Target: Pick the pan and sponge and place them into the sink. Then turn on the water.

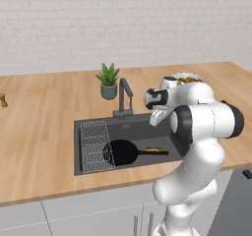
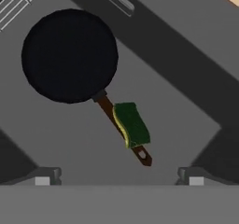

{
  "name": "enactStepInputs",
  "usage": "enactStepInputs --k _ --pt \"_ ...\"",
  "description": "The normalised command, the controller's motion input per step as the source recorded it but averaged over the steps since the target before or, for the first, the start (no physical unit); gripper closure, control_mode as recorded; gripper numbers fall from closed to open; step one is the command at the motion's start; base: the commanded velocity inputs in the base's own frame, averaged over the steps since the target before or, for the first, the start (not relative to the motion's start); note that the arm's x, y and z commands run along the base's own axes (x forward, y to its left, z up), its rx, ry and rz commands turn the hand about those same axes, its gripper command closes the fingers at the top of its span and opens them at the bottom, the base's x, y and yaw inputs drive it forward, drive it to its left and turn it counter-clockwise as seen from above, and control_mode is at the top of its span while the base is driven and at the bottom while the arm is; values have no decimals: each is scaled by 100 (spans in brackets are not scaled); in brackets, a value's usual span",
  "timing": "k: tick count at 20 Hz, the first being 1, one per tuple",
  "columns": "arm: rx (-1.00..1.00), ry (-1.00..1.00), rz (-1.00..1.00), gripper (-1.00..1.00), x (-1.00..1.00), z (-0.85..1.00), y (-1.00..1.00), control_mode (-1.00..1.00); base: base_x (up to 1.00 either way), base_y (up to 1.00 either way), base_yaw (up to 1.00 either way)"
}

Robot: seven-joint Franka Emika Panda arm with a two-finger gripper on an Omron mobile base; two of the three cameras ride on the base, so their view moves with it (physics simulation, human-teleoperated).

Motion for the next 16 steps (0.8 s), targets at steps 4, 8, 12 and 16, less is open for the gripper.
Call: enactStepInputs --k 4,8,12,16 --pt "15 0 -26 -100 6 -1 -16 -100 0 0 0" --pt "7 0 -58 -100 9 6 64 -100 0 0 0" --pt "6 0 -66 -100 14 3 63 -100 0 0 0" --pt "14 11 -49 -100 44 5 11 -100 0 0 0"
